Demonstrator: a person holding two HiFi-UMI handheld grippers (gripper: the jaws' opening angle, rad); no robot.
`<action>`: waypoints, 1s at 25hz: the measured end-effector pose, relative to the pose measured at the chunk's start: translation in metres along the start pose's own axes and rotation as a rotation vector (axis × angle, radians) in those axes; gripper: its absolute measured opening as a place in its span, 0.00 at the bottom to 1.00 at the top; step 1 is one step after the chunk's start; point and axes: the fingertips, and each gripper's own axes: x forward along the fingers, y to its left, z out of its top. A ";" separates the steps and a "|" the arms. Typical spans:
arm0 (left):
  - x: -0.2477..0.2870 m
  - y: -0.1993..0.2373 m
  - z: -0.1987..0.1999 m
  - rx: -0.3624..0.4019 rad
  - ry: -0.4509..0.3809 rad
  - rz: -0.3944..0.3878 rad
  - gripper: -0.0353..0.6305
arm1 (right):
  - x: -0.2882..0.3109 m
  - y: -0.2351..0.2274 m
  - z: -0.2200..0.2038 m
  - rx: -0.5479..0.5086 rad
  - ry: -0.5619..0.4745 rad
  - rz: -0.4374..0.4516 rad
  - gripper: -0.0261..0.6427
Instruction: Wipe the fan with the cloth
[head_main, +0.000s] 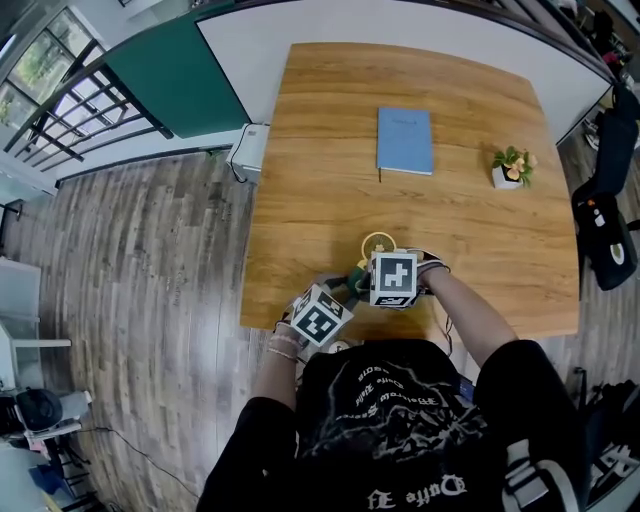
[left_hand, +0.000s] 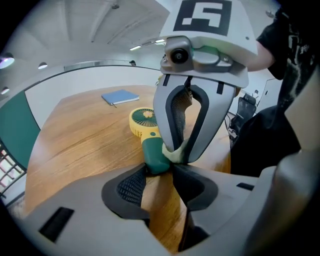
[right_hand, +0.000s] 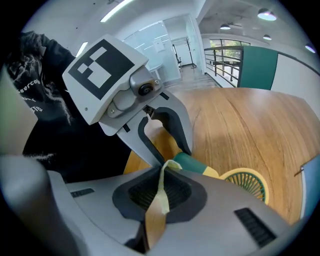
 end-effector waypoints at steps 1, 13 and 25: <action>-0.001 -0.001 0.000 0.016 -0.011 -0.011 0.31 | 0.001 0.003 0.000 -0.015 0.006 0.007 0.08; -0.010 -0.013 0.014 -0.184 -0.023 -0.166 0.56 | -0.047 0.031 -0.033 0.160 -0.187 -0.068 0.08; 0.024 0.015 0.043 -0.293 0.017 0.032 0.56 | -0.087 0.033 -0.109 0.554 -0.528 -0.343 0.09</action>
